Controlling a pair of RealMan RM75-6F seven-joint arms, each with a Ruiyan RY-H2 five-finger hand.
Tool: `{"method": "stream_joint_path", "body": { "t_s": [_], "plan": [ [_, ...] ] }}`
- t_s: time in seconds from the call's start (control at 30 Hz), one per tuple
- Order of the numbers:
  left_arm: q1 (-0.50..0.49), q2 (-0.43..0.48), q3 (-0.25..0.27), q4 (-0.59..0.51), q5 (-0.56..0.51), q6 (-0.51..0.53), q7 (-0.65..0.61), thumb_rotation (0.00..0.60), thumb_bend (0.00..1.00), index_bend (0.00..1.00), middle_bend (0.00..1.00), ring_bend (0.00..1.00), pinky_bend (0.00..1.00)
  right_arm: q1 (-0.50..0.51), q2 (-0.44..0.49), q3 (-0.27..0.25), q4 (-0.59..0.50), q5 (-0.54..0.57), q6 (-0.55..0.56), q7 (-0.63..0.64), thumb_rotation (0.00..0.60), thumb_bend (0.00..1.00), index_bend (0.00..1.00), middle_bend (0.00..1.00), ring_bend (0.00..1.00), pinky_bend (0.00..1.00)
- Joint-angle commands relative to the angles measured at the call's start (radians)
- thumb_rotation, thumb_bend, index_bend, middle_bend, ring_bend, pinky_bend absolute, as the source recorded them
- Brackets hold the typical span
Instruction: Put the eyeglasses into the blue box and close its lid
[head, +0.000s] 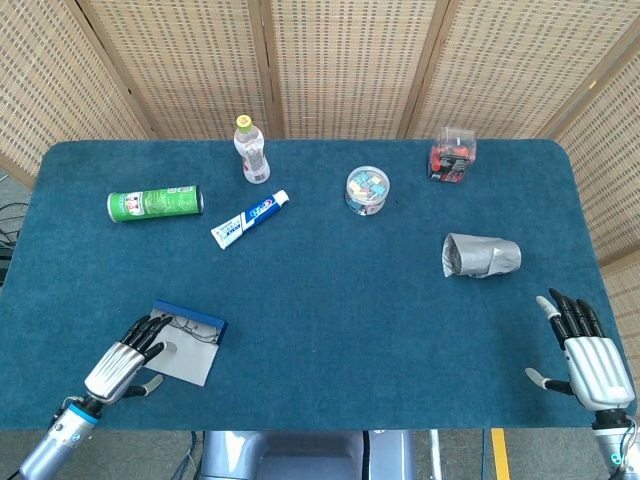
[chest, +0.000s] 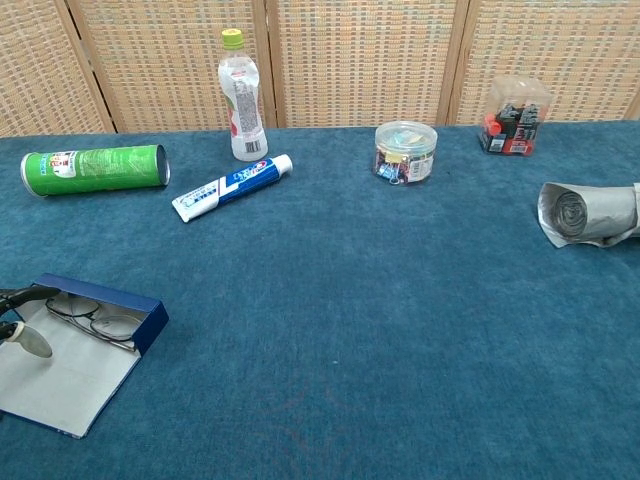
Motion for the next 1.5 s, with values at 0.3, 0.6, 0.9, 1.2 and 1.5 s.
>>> {"method": "stream_joint_path", "body": {
  "t_s": [0.3, 0.6, 0.9, 1.2, 1.5],
  "plan": [
    [-0.003, -0.005, 0.001, 0.008, -0.003, -0.013, -0.002, 0.600, 0.48, 0.31, 0.00, 0.00, 0.00, 0.000, 0.000, 0.000, 0.001, 0.000, 0.000, 0.001, 0.600, 0.00, 0.00, 0.00, 0.00, 0.00],
    [-0.006, -0.002, 0.000, 0.004, -0.006, -0.017, -0.004, 0.600, 0.58, 0.31, 0.00, 0.00, 0.00, 0.000, 0.000, 0.000, 0.000, 0.000, 0.000, 0.001, 0.600, 0.00, 0.00, 0.00, 0.00, 0.00],
    [-0.037, 0.009, -0.016, -0.026, -0.014, -0.035, -0.019, 0.600, 0.58, 0.34, 0.00, 0.00, 0.00, 0.000, 0.000, 0.000, 0.000, 0.000, -0.001, 0.000, 0.600, 0.00, 0.00, 0.00, 0.00, 0.00],
    [-0.100, 0.078, -0.053, -0.164, -0.038, -0.080, -0.014, 0.600, 0.59, 0.37, 0.00, 0.00, 0.00, 0.001, 0.001, 0.000, -0.003, 0.002, -0.004, 0.001, 0.600, 0.00, 0.00, 0.00, 0.00, 0.00],
    [-0.136, 0.114, -0.077, -0.256, -0.066, -0.146, 0.032, 0.600, 0.60, 0.38, 0.00, 0.00, 0.00, 0.001, 0.002, 0.000, -0.003, 0.004, -0.005, 0.004, 0.600, 0.00, 0.00, 0.00, 0.00, 0.00]
  ]
}}
